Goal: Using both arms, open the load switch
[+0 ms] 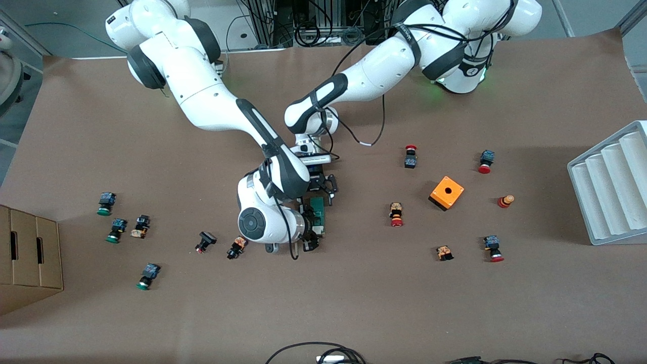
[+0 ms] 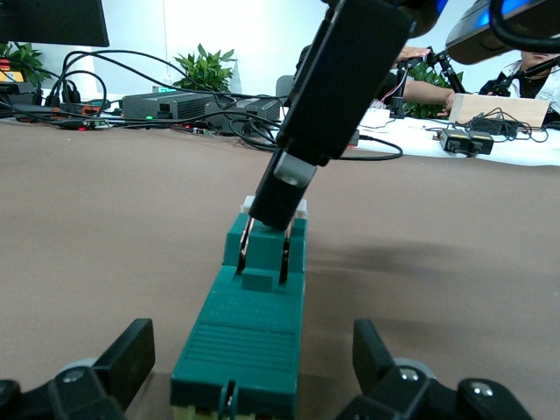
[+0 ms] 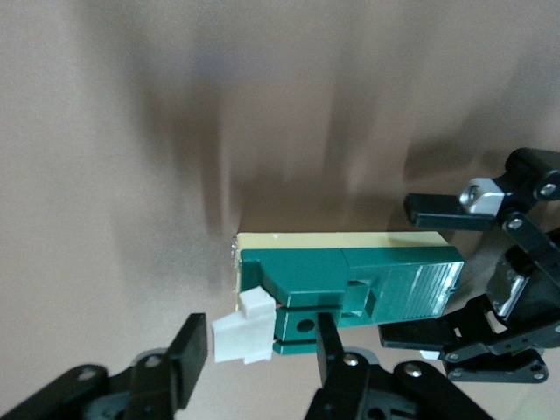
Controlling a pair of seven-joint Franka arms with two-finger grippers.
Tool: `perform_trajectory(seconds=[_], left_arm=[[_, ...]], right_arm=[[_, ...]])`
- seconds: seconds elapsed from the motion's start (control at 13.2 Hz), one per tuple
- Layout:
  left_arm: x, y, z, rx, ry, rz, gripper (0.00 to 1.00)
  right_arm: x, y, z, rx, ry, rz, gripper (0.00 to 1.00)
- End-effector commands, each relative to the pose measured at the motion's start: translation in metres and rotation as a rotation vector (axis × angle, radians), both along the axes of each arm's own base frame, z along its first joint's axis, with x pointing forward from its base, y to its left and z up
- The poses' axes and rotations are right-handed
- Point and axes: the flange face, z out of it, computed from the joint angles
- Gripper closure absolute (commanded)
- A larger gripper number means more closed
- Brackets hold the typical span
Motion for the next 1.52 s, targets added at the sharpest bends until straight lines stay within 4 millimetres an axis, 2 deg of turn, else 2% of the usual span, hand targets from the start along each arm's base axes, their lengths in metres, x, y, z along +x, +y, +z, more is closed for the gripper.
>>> perform_trajectory(seconds=[0.0, 0.23, 0.3, 0.53, 0.61, 0.83, 1.29, 1.44], left_arm=[[-0.003, -0.010, 0.000, -0.002, 0.006, 0.003, 0.00], [-0.008, -0.010, -0.006, 0.002, 0.018, 0.004, 0.00], [-0.008, -0.009, -0.008, 0.002, 0.023, 0.008, 0.00], [-0.010, -0.006, -0.013, 0.011, 0.023, 0.012, 0.01], [-0.010, -0.006, -0.013, 0.011, 0.024, 0.013, 0.01], [-0.014, -0.010, -0.010, 0.002, 0.032, 0.015, 0.10], [-0.012, -0.012, -0.003, -0.011, 0.035, 0.031, 0.12], [-0.012, -0.012, -0.003, -0.009, 0.036, 0.030, 0.29]], right_arm=[[0.003, 0.007, -0.001, 0.021, 0.005, -0.016, 0.49], [0.003, 0.007, -0.001, 0.021, 0.005, -0.016, 0.53], [0.003, 0.007, -0.001, 0.021, 0.005, -0.016, 0.59], [0.003, 0.008, 0.000, 0.021, 0.004, -0.016, 0.64], [0.003, 0.008, 0.000, 0.021, 0.004, -0.016, 0.68], [0.003, 0.009, 0.003, 0.023, 0.002, -0.014, 0.70], [0.003, 0.010, 0.018, 0.029, -0.010, -0.008, 0.71], [0.002, 0.009, 0.020, 0.028, -0.008, -0.005, 0.71]])
